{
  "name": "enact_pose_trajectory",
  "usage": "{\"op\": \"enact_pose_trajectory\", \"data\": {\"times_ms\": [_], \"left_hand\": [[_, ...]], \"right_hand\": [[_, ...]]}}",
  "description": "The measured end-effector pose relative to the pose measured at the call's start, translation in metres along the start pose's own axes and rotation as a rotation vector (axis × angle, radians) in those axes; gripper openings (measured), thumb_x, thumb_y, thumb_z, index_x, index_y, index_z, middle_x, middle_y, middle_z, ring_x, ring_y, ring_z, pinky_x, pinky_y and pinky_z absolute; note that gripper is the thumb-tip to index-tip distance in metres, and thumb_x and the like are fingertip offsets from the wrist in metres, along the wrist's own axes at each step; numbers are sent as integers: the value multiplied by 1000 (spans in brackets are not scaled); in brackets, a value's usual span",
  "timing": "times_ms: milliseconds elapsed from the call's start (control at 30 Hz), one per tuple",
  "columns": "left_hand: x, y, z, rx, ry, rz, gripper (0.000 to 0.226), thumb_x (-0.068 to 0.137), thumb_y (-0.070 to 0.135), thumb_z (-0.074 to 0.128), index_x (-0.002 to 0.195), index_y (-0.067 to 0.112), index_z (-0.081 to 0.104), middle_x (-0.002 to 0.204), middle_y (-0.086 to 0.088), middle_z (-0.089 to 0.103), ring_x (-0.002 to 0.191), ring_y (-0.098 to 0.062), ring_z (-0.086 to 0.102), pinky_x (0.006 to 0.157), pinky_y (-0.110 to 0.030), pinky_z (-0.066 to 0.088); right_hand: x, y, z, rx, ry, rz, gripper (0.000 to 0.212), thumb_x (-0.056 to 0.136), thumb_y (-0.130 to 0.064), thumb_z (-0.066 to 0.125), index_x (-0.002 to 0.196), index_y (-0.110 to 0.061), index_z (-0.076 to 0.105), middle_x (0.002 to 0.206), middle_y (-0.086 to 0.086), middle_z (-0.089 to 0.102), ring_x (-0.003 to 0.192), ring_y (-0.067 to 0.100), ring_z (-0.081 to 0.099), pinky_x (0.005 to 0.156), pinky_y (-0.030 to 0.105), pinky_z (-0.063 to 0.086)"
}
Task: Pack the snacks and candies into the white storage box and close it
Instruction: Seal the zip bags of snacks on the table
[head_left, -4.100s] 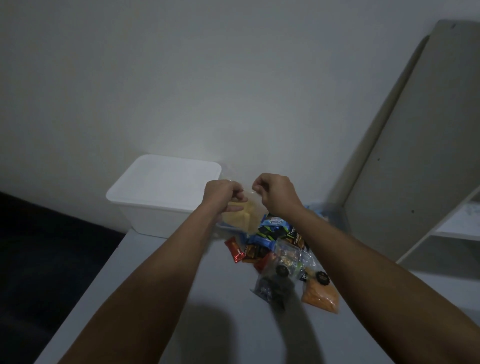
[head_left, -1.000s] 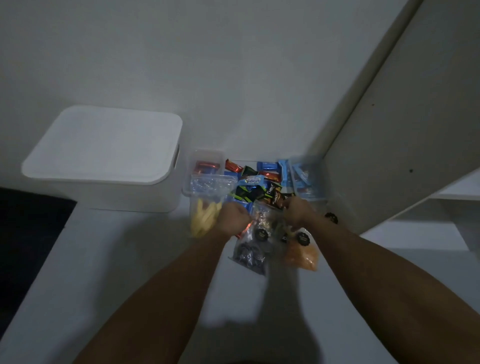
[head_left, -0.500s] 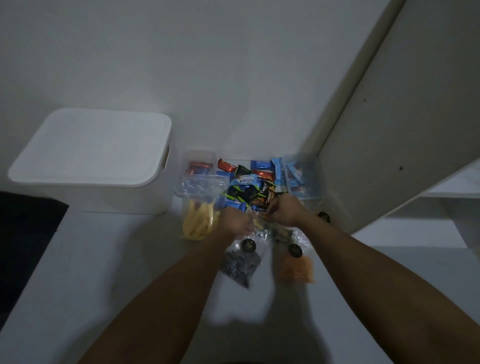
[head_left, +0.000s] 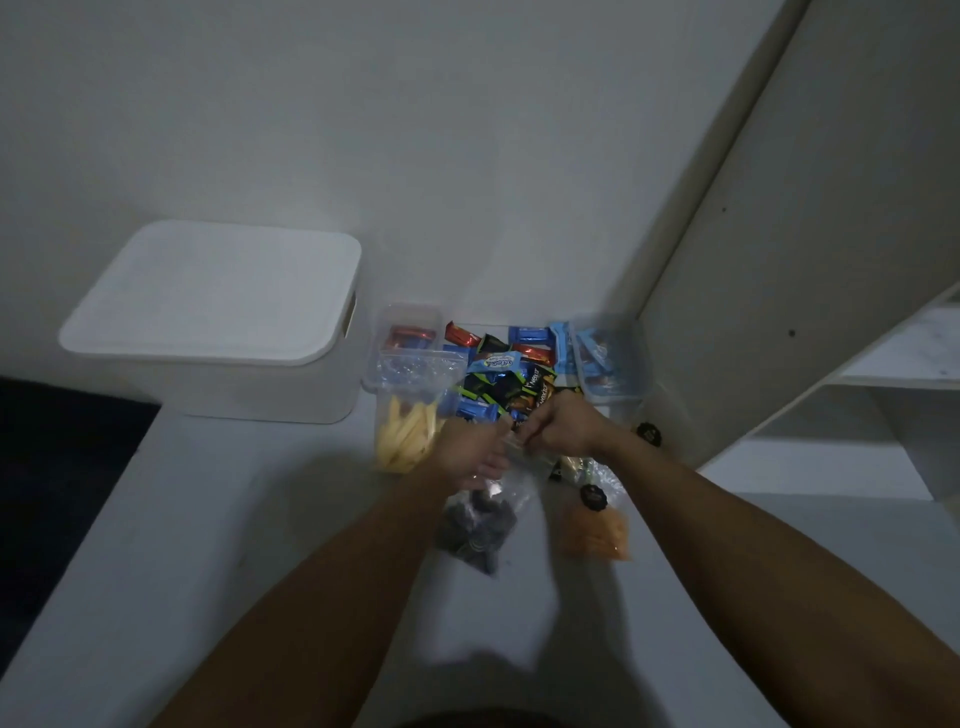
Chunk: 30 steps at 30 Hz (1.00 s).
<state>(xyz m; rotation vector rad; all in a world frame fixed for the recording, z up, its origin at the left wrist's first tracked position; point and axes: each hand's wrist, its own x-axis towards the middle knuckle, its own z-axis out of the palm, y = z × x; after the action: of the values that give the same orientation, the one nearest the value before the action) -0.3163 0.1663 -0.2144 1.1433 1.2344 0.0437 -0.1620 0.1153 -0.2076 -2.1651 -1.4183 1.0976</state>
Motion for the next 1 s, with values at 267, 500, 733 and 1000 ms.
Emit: {"op": "enact_pose_trajectory", "data": {"times_ms": [267, 500, 733, 1000], "left_hand": [[-23, 0, -15, 4, 110, 92, 18, 89, 15, 57, 85, 1, 66, 71, -11, 68, 63, -20, 64, 71, -34, 54], [-45, 4, -37, 87, 89, 83, 13, 78, 13, 59, 69, 5, 63, 59, -11, 64, 49, -20, 56, 56, -27, 44], [-60, 32, -45, 105, 114, 173, 12, 77, 19, 58, 69, 11, 60, 57, -5, 59, 55, -19, 61, 59, -27, 53], [-53, 50, -48, -43, 258, 363, 37, 75, 29, 75, 97, 6, 58, 83, -7, 58, 71, -22, 59, 61, -33, 51]], "right_hand": [[-21, -28, 4, 71, 5, -28, 17, 79, -14, 71, 75, 3, 73, 63, 9, 57, 56, 12, 49, 49, 21, 43], [-24, -52, 1, -34, 260, -156, 14, 79, -6, 65, 82, -7, 79, 80, 7, 76, 76, 17, 70, 77, 34, 60], [-34, -80, -10, -188, 550, -290, 25, 80, -4, 61, 95, -14, 78, 96, 6, 76, 86, 20, 68, 86, 35, 56], [-36, -81, -24, -117, 747, -387, 21, 82, 2, 60, 79, -16, 69, 80, 7, 73, 70, 26, 67, 61, 42, 56]]}}
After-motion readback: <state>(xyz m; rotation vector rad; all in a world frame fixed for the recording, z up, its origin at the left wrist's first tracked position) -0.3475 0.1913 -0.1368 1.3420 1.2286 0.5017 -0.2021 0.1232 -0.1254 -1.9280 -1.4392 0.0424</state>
